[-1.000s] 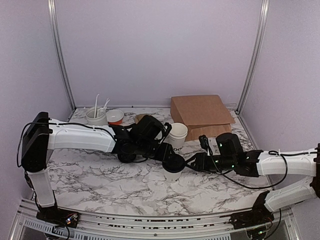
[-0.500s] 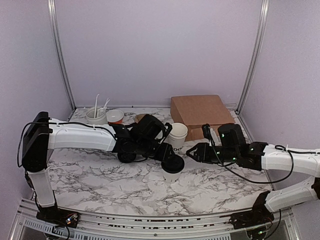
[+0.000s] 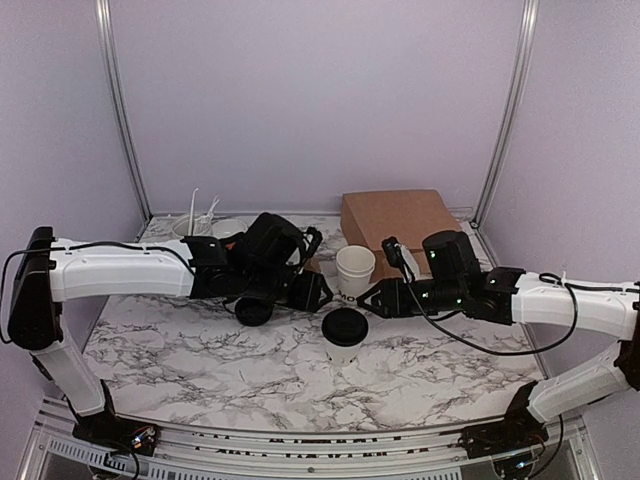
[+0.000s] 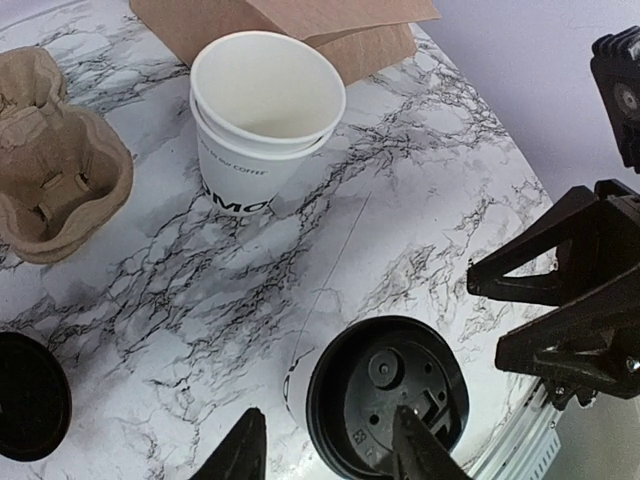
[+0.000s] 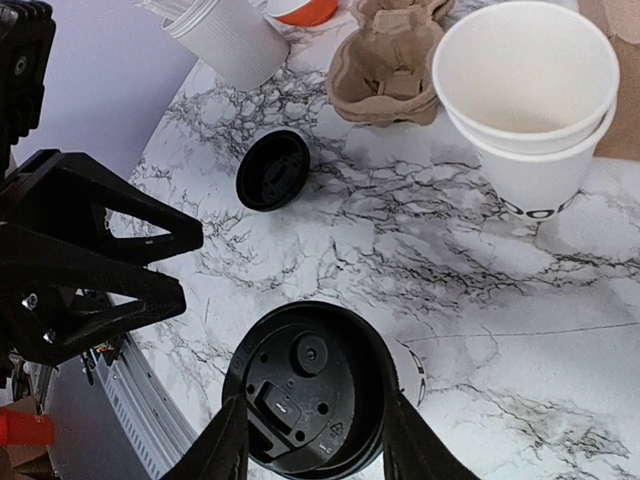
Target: Pack the takeout coffee
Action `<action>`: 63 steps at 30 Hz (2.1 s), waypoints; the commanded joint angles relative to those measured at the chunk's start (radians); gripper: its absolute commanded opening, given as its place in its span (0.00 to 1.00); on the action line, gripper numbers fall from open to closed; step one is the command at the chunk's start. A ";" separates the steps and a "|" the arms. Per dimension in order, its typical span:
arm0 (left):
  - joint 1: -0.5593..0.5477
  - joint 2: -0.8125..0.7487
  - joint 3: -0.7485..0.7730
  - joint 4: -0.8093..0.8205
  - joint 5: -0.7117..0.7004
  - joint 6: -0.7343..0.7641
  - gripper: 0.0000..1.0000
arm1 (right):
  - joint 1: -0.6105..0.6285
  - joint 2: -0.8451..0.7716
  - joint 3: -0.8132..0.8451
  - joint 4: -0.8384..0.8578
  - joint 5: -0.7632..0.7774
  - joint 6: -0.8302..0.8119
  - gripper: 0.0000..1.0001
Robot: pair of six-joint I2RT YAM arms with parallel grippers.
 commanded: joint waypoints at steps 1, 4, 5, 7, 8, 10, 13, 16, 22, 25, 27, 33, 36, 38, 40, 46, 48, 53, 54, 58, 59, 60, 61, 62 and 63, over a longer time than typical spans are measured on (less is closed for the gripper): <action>0.005 -0.082 -0.099 0.017 0.038 -0.056 0.36 | 0.020 0.031 0.058 0.014 -0.066 -0.050 0.43; 0.005 -0.121 -0.175 0.086 0.098 -0.100 0.27 | 0.022 0.045 0.043 0.064 -0.117 -0.049 0.42; 0.005 -0.134 -0.199 0.116 0.117 -0.118 0.26 | 0.023 0.051 0.040 0.075 -0.131 -0.049 0.42; 0.005 -0.143 -0.244 0.181 0.163 -0.156 0.25 | 0.025 0.064 0.039 0.080 -0.141 -0.054 0.41; 0.005 -0.144 -0.264 0.212 0.180 -0.175 0.25 | 0.025 0.071 0.038 0.078 -0.140 -0.056 0.41; 0.004 -0.136 -0.296 0.258 0.194 -0.208 0.25 | 0.025 0.080 0.038 0.083 -0.142 -0.061 0.41; 0.004 -0.115 -0.316 0.305 0.204 -0.253 0.27 | 0.025 0.088 0.035 0.092 -0.140 -0.060 0.40; 0.004 -0.099 -0.323 0.336 0.212 -0.280 0.32 | 0.024 0.090 0.031 0.096 -0.137 -0.059 0.40; 0.003 -0.077 -0.323 0.340 0.214 -0.293 0.35 | 0.025 0.090 0.017 0.107 -0.133 -0.051 0.40; 0.002 -0.064 -0.326 0.340 0.214 -0.295 0.35 | 0.024 0.089 0.013 0.112 -0.133 -0.049 0.40; 0.003 -0.058 -0.332 0.370 0.218 -0.299 0.35 | 0.024 0.090 0.011 0.112 -0.132 -0.047 0.40; 0.002 -0.037 -0.336 0.398 0.228 -0.311 0.34 | 0.025 0.091 0.000 0.116 -0.131 -0.043 0.40; 0.003 -0.027 -0.337 0.400 0.229 -0.315 0.34 | 0.025 0.093 -0.003 0.120 -0.129 -0.042 0.40; 0.002 -0.019 -0.337 0.404 0.232 -0.318 0.34 | 0.023 0.094 -0.008 0.123 -0.129 -0.040 0.40; 0.003 -0.012 -0.337 0.407 0.235 -0.321 0.34 | 0.025 0.098 -0.013 0.125 -0.127 -0.039 0.40; 0.003 0.007 -0.336 0.407 0.240 -0.330 0.34 | 0.025 0.104 -0.037 0.132 -0.127 -0.029 0.39; 0.002 0.018 -0.333 0.400 0.239 -0.336 0.34 | 0.025 0.100 -0.047 0.139 -0.129 -0.023 0.39; 0.003 0.047 -0.328 0.367 0.234 -0.341 0.34 | 0.026 0.090 -0.062 0.144 -0.123 -0.017 0.39; 0.003 0.053 -0.325 0.355 0.227 -0.337 0.34 | 0.025 0.089 -0.064 0.144 -0.122 -0.016 0.39; 0.002 0.075 -0.319 0.275 0.200 -0.319 0.34 | 0.025 0.088 -0.071 0.147 -0.117 -0.013 0.39; 0.003 0.079 -0.321 0.268 0.199 -0.318 0.34 | 0.025 0.088 -0.074 0.149 -0.115 -0.012 0.39; 0.003 0.084 -0.323 0.264 0.196 -0.316 0.34 | 0.025 0.087 -0.077 0.150 -0.115 -0.011 0.39; 0.003 0.090 -0.325 0.259 0.194 -0.316 0.34 | 0.026 0.086 -0.078 0.152 -0.114 -0.010 0.39; 0.002 0.094 -0.325 0.255 0.193 -0.313 0.34 | 0.026 0.085 -0.080 0.153 -0.114 -0.008 0.39; 0.002 0.097 -0.325 0.249 0.189 -0.310 0.34 | 0.026 0.085 -0.080 0.153 -0.112 -0.008 0.39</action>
